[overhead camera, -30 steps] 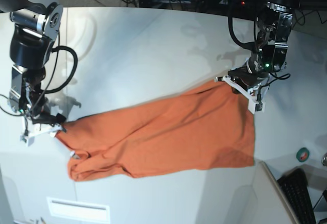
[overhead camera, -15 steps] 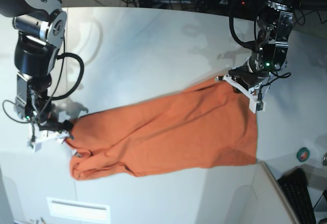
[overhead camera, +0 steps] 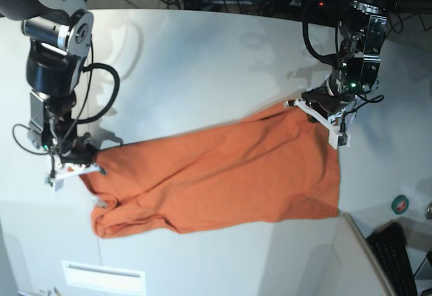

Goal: Layout the t-shirt on the table in an organized manner, then fold the t-shirt properly
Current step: 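Pull the shirt edge with the left gripper, then release and lift away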

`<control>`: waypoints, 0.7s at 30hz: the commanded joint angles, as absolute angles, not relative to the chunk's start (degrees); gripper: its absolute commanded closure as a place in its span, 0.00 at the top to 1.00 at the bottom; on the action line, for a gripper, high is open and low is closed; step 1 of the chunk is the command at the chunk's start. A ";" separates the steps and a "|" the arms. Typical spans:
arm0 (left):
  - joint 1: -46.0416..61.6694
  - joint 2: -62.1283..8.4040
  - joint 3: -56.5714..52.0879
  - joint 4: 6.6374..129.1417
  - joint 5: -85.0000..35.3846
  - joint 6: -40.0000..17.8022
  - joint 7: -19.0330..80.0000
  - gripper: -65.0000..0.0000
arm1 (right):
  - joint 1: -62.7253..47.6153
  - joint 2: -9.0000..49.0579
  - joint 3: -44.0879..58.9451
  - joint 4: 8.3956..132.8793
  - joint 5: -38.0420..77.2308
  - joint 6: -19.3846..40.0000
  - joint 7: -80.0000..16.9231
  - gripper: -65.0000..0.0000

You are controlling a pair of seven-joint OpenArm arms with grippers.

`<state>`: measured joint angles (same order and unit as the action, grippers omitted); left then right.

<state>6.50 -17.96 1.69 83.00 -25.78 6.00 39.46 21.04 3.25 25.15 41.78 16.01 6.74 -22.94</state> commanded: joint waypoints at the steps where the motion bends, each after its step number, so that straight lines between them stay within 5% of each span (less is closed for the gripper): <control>1: 5.76 -18.51 1.36 83.65 -25.89 5.93 38.55 0.00 | 21.14 3.91 25.27 44.79 16.48 7.08 -22.11 0.00; 6: 6.02 -18.77 1.36 84.53 -25.80 5.93 38.55 0.00 | 11.47 1.54 25.19 64.75 16.40 5.93 -27.56 0.00; 12: 7.87 -19.56 -4.79 92.97 -25.98 5.93 42.51 0.00 | 6.20 1.27 22.99 86.29 16.40 -6.46 -45.14 0.00; 17: -0.13 -18.33 -6.81 94.02 -25.63 5.93 53.23 0.00 | 11.56 1.63 17.98 89.01 16.22 -11.30 -53.67 0.00; 21: -7.43 -16.31 -5.67 88.57 -25.45 5.85 55.60 0.00 | 19.56 1.63 15.16 79.25 16.13 -15.52 -54.81 0.00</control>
<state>-6.72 -15.68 -5.54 87.79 -25.19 6.00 56.12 18.76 1.41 15.35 78.32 15.81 -15.38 -54.96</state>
